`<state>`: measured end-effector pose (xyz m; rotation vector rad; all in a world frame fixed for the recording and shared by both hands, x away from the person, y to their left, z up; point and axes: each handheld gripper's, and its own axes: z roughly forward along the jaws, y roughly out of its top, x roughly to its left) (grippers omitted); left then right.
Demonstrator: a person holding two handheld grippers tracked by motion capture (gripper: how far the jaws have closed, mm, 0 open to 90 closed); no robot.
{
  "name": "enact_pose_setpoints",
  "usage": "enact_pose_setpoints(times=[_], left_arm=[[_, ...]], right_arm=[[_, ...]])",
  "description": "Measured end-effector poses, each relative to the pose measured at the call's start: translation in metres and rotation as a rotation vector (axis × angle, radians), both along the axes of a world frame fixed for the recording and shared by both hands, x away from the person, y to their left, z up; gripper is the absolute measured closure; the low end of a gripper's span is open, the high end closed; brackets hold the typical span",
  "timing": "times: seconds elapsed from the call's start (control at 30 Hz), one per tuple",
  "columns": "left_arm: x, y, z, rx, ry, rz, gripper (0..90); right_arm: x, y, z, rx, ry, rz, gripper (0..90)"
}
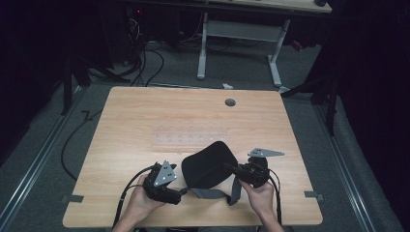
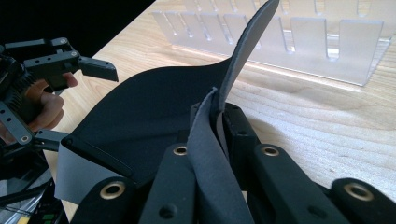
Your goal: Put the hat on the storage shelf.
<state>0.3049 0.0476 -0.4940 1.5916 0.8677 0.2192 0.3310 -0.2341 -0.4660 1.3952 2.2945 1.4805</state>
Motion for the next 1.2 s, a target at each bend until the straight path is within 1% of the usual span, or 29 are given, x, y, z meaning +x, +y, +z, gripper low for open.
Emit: enact_pose_setpoints(times=[0.1,0.17,0.2,0.3,0.53,0.63,0.7,0.83,0.93,1.07,1.13,1.2], left_arm=[[0.000,0.000,0.000,-0.003,-0.005,-0.001,14.9],[-0.001,-0.001,-0.001,0.005,-0.013,-0.003,14.9],[-0.001,-0.001,-0.001,0.002,-0.013,-0.001,14.9],[-0.002,-0.003,-0.003,0.022,-0.024,0.000,14.9],[-0.002,-0.003,-0.002,0.014,-0.030,-0.001,15.3],[-0.002,-0.002,-0.002,0.015,-0.031,-0.002,15.3],[-0.002,-0.002,-0.002,0.015,-0.031,-0.003,15.3],[-0.002,-0.002,-0.003,0.020,-0.036,0.000,15.3],[-0.002,-0.002,-0.003,0.010,-0.039,0.004,15.5],[-0.002,-0.001,-0.003,0.022,-0.042,0.006,15.7],[-0.001,-0.001,-0.004,0.016,-0.038,0.012,16.1],[-0.001,-0.001,-0.004,0.014,-0.039,0.009,16.7]], right_arm=[[0.000,0.001,0.000,-0.008,0.006,0.004,83.9],[0.000,0.003,-0.001,-0.019,0.008,0.006,83.9],[0.001,0.004,-0.001,-0.016,0.012,0.009,83.9],[0.001,0.006,0.000,-0.020,0.014,0.019,83.8],[0.002,0.010,-0.001,-0.028,0.023,0.030,83.7],[0.002,0.012,0.000,-0.026,0.030,0.029,83.7],[0.003,0.012,0.000,-0.027,0.024,0.034,83.7],[0.003,0.016,0.001,-0.030,0.033,0.039,83.7],[0.004,0.018,0.002,-0.024,0.033,0.048,83.7],[0.004,0.021,0.001,-0.020,0.043,0.055,83.6],[0.004,0.022,0.001,-0.019,0.046,0.063,83.6],[0.004,0.023,0.000,-0.013,0.051,0.071,83.7]])
